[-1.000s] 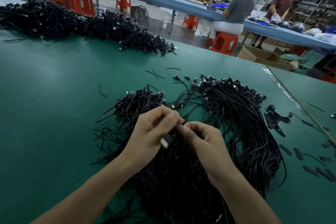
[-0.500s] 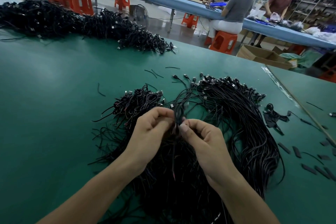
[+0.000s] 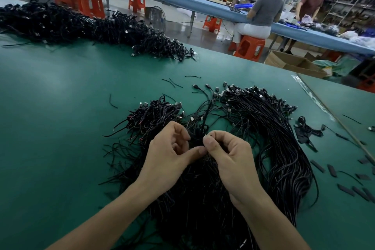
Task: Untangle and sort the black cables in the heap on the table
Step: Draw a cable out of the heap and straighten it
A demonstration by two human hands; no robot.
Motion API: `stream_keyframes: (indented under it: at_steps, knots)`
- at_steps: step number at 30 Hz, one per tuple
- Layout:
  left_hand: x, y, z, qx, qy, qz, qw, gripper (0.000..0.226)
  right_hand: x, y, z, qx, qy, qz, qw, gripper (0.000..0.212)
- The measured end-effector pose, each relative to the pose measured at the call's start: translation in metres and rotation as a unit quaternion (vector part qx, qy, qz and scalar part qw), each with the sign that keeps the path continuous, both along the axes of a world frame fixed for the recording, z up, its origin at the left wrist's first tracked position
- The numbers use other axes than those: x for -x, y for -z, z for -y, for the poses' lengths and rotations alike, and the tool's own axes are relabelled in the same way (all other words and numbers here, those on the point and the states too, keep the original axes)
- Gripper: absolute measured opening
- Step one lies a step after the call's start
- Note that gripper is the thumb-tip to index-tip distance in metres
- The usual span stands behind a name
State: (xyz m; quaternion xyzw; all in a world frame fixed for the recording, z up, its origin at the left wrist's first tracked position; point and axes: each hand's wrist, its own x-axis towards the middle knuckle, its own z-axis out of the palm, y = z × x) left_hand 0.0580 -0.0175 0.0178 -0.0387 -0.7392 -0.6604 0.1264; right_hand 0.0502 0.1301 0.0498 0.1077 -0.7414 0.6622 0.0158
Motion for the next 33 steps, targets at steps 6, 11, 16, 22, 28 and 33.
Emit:
stream_keyframes:
  at_steps: [6,11,16,22,28,33]
  knots:
    - [-0.001,-0.002,-0.002,-0.175,0.098,0.093,0.975,0.033,-0.002,-0.002,-0.003,0.031,-0.044,0.01,0.999,0.015]
    - [-0.001,-0.01,-0.004,-0.312,0.102,0.1,0.939,0.026,0.003,-0.002,-0.007,-0.038,-0.027,-0.029,0.998,0.016]
    - [-0.002,-0.011,0.0,-0.227,0.077,0.012,0.971,0.036,-0.001,0.002,-0.006,-0.03,-0.057,-0.012,0.998,0.011]
    - [-0.002,-0.006,0.009,0.017,0.069,-0.109,0.992,0.032,-0.003,0.009,-0.01,0.005,-0.063,0.106,0.992,0.018]
    - [0.011,-0.014,0.021,0.238,0.067,-0.197,0.949,0.035,0.013,0.018,-0.018,0.066,-0.094,0.222,0.968,0.02]
    - [0.049,-0.031,0.042,0.268,-0.119,-0.171,0.941,0.038,0.052,0.042,-0.057,-0.318,0.13,0.038,0.938,0.011]
